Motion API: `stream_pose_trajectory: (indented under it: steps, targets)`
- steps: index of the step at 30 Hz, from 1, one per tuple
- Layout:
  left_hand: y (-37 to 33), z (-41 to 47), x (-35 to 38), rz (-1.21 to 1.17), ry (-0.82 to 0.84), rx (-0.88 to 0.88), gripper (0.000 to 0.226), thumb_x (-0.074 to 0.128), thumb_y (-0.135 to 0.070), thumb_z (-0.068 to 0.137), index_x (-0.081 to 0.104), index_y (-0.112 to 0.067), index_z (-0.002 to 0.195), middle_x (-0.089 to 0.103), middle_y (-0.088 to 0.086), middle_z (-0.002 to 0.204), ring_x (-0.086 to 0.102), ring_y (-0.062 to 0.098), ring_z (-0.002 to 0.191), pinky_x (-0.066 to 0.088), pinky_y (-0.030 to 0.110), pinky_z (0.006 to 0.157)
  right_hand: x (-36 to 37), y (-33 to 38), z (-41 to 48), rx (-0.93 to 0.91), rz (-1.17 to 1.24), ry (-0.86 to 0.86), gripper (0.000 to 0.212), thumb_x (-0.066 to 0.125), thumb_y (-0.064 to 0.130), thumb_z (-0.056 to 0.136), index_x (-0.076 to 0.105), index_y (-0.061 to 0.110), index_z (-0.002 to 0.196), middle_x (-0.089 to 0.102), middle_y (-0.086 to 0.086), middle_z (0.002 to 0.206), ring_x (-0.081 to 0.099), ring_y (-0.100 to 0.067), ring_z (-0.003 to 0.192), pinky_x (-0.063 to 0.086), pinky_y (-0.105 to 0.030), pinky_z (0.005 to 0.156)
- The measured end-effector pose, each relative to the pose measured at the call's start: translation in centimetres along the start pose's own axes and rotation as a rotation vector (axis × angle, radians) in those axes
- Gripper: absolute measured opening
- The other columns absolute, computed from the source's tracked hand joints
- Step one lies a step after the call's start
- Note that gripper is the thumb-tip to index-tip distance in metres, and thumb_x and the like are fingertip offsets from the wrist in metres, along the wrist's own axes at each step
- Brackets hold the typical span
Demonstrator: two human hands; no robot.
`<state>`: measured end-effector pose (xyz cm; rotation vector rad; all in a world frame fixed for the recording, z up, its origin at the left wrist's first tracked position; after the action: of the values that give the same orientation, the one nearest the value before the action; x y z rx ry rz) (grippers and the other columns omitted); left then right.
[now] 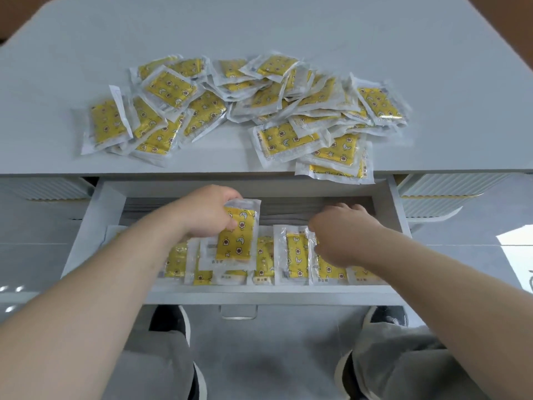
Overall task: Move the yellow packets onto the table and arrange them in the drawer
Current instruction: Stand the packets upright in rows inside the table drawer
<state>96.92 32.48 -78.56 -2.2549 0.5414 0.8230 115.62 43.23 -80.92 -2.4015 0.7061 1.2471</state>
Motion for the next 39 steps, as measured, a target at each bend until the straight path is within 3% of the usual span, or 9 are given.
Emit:
stream_pose_trajectory:
  steps: [5,9,12,19,27,29,32,34,39]
  targets:
    - [4.4,-1.3,-4.3,0.083,-0.133,-0.113,0.032,0.064,-0.005,0.094,0.062,-0.021,0.121,0.067,0.003,0.105,0.063,0.021,0.093,0.047,0.030,0.073,-0.8,3.7,0.0,-0.079,0.115,-0.064,0.030,0.053,0.018,0.097,0.064,0.021,0.124,0.067,-0.001,0.121,0.062,-0.025,0.111,0.039,-0.039,0.091]
    - [7.8,-1.7,-4.2,0.103,-0.092,-0.185,0.047,0.061,-0.001,0.095,0.053,-0.014,0.140,0.062,0.011,0.125,0.059,0.026,0.104,0.048,0.032,0.086,-0.8,5.6,0.3,-0.094,0.130,-0.069,0.023,0.052,0.025,0.100,0.061,0.024,0.121,0.067,0.001,0.117,0.062,-0.024,0.107,0.039,-0.043,0.098]
    - [9.4,-1.6,-3.2,0.131,-0.047,-0.214,0.049,0.062,-0.005,0.096,0.050,-0.014,0.143,0.059,0.013,0.135,0.058,0.029,0.114,0.049,0.034,0.095,-0.5,6.1,0.6,-0.092,0.098,-0.063,0.025,0.053,0.021,0.096,0.061,0.024,0.120,0.067,0.002,0.114,0.063,-0.024,0.107,0.039,-0.043,0.091]
    - [8.8,0.1,0.7,0.086,0.061,-0.137,0.052,0.064,-0.017,0.097,0.046,-0.021,0.146,0.056,0.005,0.139,0.056,0.022,0.109,0.046,0.030,0.091,-1.2,6.9,1.0,-0.092,0.103,-0.067,0.029,0.052,0.019,0.095,0.062,0.024,0.122,0.067,0.001,0.116,0.063,-0.024,0.108,0.036,-0.040,0.085]
    - [7.6,2.2,2.0,0.198,0.074,-0.090,0.063,0.066,-0.021,0.097,0.038,-0.020,0.153,0.041,0.003,0.156,0.046,0.026,0.137,0.041,0.033,0.103,-2.7,7.0,1.4,-0.110,0.120,-0.067,0.027,0.052,0.022,0.097,0.063,0.023,0.122,0.067,0.001,0.116,0.065,-0.023,0.102,0.039,-0.035,0.075]
    - [7.5,2.7,2.2,0.250,0.054,-0.073,0.062,0.070,-0.023,0.094,0.043,-0.021,0.150,0.045,0.001,0.154,0.046,0.025,0.137,0.040,0.034,0.105,-3.0,6.7,1.8,-0.108,0.119,-0.064,0.028,0.053,0.021,0.097,0.065,0.022,0.122,0.068,0.001,0.117,0.067,-0.023,0.103,0.045,-0.034,0.071]
    - [7.2,3.2,2.1,0.375,-0.003,-0.026,0.049,0.078,-0.035,0.084,0.056,-0.029,0.127,0.059,-0.003,0.131,0.056,0.020,0.113,0.046,0.031,0.086,-3.1,6.0,2.5,-0.099,0.112,-0.059,0.027,0.053,0.020,0.096,0.067,0.022,0.119,0.070,0.001,0.114,0.069,-0.022,0.100,0.045,-0.030,0.061]
    - [7.0,3.1,2.0,0.476,-0.033,-0.012,0.045,0.080,-0.044,0.080,0.053,-0.031,0.112,0.059,-0.006,0.118,0.053,0.017,0.103,0.044,0.033,0.082,-3.0,5.6,2.9,-0.095,0.117,-0.049,0.025,0.054,0.021,0.095,0.067,0.022,0.117,0.071,0.001,0.110,0.070,-0.021,0.096,0.048,-0.029,0.061]
    - [6.2,3.3,1.7,0.732,-0.077,-0.035,0.067,0.078,-0.058,0.076,0.048,-0.021,0.124,0.053,0.003,0.131,0.049,0.025,0.124,0.039,0.041,0.105,-2.4,5.4,3.0,-0.091,0.122,-0.012,0.027,0.055,0.021,0.095,0.066,0.022,0.119,0.069,0.001,0.113,0.070,-0.022,0.099,0.053,-0.032,0.068]
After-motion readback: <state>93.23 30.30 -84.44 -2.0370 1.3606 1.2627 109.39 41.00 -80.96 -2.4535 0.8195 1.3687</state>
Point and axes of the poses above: each hand's wrist, its own z-axis towards the middle knuckle, its own x-axis out of the palm, y = z × x, the point moved 6 cm from there along z, towards the middle knuckle
